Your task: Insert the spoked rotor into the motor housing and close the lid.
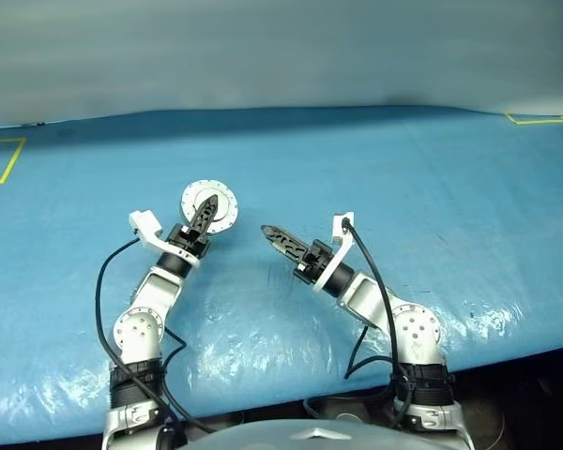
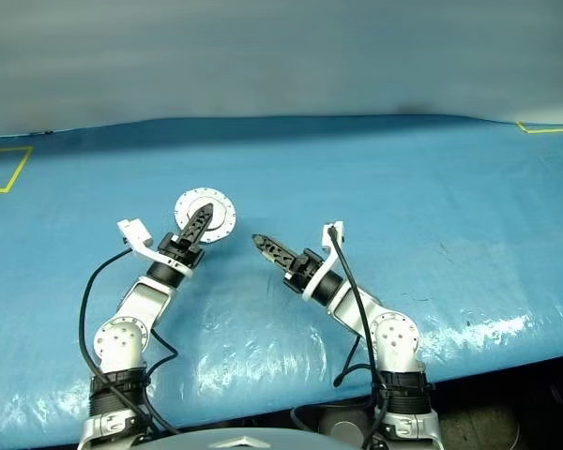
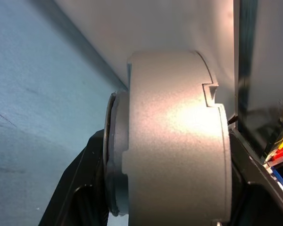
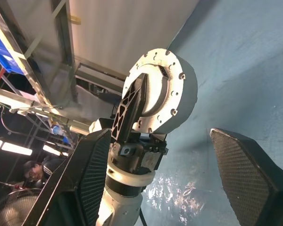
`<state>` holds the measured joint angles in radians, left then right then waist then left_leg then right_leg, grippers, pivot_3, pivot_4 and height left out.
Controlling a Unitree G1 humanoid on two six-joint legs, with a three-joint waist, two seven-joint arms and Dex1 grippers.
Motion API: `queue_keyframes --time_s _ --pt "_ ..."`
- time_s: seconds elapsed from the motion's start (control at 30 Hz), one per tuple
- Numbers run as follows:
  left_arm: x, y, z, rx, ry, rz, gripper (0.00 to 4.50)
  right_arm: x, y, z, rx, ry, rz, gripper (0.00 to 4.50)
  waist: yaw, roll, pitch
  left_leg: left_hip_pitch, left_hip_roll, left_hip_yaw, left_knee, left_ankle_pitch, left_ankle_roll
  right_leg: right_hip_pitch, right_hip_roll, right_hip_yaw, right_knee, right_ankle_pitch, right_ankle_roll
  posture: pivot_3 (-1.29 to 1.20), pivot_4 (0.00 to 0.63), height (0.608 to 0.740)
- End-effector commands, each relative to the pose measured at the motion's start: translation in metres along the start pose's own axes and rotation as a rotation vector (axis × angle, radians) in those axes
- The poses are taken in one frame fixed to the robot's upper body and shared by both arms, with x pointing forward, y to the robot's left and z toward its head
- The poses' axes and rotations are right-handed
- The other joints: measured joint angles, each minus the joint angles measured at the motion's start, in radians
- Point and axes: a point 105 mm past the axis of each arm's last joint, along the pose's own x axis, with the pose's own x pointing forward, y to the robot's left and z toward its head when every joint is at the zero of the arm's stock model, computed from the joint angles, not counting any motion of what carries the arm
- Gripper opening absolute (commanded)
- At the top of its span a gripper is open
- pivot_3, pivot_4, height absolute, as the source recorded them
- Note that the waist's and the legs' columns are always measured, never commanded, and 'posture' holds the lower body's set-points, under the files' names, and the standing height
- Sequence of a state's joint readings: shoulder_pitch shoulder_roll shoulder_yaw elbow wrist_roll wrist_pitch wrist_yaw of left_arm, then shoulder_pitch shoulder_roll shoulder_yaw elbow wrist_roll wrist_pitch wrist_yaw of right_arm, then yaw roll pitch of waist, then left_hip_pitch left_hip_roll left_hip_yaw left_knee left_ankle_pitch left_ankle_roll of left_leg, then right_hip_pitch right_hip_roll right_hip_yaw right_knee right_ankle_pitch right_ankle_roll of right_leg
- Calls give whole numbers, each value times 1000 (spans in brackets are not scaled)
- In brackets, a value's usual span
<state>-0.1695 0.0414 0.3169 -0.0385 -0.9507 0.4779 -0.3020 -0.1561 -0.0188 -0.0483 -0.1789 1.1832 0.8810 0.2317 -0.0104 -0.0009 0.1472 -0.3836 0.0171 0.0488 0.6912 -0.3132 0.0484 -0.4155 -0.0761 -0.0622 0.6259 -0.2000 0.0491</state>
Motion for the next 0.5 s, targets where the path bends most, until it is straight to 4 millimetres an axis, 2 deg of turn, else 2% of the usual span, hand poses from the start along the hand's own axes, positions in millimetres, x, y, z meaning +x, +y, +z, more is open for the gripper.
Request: queue_keyframes --time_s 0.03,0.17,0.27,0.33,0.5 --pt "3 -2 25 54 -107 9 2362 2 13 8 -53 -21 34 3536 -2 0 0 0 0 0 0 0 0 0 0 0 0 0 0 0 150 740" --pt "8 4 27 122 -88 41 2362 0 9 8 -81 -14 7 3536 1 -1 0 0 0 0 0 0 0 0 0 0 0 0 0 0 150 740" --pt "11 20 31 160 -97 139 2362 0 8 8 -89 -13 0 3536 3 -1 0 -1 -1 -1 1 0 0 0 0 0 0 0 1 0 150 740" --pt "12 36 28 202 -66 239 2362 0 8 7 -91 -10 -2 3536 1 -1 0 0 -1 -1 1 0 0 0 -1 0 0 1 1 0 150 740" --pt "11 50 9 285 36 288 2362 -1 3 4 -92 -5 -31 3536 0 -1 0 0 -2 0 1 0 0 0 -1 0 0 1 1 0 150 740"
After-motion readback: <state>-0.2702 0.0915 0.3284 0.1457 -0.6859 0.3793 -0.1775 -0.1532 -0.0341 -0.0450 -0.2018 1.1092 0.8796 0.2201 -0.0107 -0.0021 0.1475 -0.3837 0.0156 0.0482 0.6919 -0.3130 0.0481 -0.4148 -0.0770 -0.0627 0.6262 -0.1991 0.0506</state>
